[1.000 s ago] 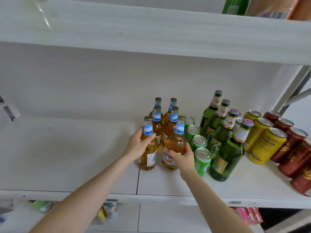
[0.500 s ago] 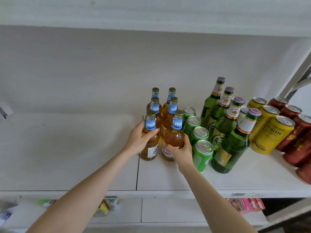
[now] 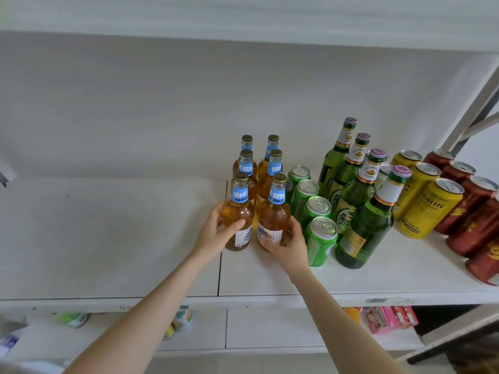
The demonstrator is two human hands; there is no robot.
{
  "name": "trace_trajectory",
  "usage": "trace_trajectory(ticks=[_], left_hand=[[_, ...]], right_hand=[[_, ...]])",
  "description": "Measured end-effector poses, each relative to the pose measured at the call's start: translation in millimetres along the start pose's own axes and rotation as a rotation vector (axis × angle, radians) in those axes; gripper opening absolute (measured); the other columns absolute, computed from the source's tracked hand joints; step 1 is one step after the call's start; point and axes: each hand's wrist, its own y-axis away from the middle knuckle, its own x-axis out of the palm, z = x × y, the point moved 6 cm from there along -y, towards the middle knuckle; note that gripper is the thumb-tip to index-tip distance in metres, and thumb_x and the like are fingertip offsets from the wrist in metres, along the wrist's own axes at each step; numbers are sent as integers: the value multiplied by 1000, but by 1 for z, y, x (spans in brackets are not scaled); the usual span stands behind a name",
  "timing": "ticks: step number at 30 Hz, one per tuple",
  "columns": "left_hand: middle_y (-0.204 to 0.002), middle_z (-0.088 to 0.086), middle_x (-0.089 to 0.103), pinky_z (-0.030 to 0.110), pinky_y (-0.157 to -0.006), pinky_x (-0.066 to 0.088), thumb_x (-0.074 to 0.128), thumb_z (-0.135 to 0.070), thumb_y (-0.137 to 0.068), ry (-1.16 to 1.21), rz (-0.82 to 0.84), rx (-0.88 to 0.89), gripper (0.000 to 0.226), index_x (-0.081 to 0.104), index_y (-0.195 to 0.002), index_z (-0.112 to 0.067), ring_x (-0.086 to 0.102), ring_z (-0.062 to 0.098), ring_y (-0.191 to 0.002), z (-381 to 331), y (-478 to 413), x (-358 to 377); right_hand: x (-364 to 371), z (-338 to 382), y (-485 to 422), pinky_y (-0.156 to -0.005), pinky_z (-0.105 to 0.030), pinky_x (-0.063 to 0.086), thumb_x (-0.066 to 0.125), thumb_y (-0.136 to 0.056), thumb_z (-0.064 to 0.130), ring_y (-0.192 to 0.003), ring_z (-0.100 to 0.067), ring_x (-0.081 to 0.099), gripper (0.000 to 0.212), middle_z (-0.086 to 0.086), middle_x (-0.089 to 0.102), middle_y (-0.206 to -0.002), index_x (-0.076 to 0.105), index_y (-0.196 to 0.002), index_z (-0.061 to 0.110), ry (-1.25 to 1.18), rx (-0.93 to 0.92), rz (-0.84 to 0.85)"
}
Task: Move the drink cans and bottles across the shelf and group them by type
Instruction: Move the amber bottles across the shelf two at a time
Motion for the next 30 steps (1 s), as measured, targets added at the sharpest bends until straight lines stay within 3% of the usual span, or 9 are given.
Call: trace_trajectory(ticks=[3,6,8,14,19,22,26,30], left_hand=[[-130,-8,60,32,-102,47,78,-30,-81,-112,-36,-36,65,45,-136,-30,57,10,-120,28,13,-4],[-111,-15,65,10,-84,49,82,-21,-78,-142,-121,-33,61,47,-126,-38,63,-5,-103,35,14,-4],[-101,-25,64,3,-74,47,83,-20,-76,-162,-137,-15,59,48,-118,-42,62,-13,-93,33,10,-2],[-98,-27,62,2,-70,47,82,-22,-77,-193,-130,11,54,49,-118,-36,62,-14,-89,34,1,3],[-108,-8,68,11,-80,50,82,-19,-78,-171,-141,6,59,52,-129,-24,66,1,-98,39,-8,5],[-112,-5,68,8,-79,50,81,-20,-79,-163,-143,11,63,51,-134,-21,66,2,-99,39,-13,6],[-116,-5,67,7,-79,49,81,-24,-79,-174,-138,11,64,50,-135,-22,65,6,-103,40,-16,4],[-115,-9,65,2,-74,47,81,-26,-79,-175,-133,4,62,50,-134,-24,62,-5,-97,41,-17,5]], right_hand=[[0,2,7,-102,-38,50,86,-70,13,-119,-4,58,85,12,57,-134,43,-140,30,39,-61,-31],[1,6,9,-105,-38,47,84,-74,18,-123,-5,54,83,13,55,-137,41,-144,32,69,-91,-76],[2,6,9,-106,-37,46,83,-75,19,-122,-4,55,80,14,56,-136,42,-143,33,69,-91,-89],[2,5,3,-104,-33,47,82,-77,19,-119,-5,57,79,10,58,-135,41,-144,26,73,-78,-111],[2,5,-4,-95,-12,44,82,-77,19,-112,6,56,77,15,58,-131,41,-141,32,58,-58,-123],[4,4,-9,-86,1,40,81,-78,17,-107,14,54,77,15,57,-130,40,-142,33,38,-41,-119],[5,2,-13,-83,3,39,80,-79,19,-105,25,49,78,18,55,-129,38,-142,36,37,-28,-119],[5,-1,-13,-85,2,37,80,-79,20,-106,24,48,78,19,53,-130,37,-143,36,57,-32,-126]])
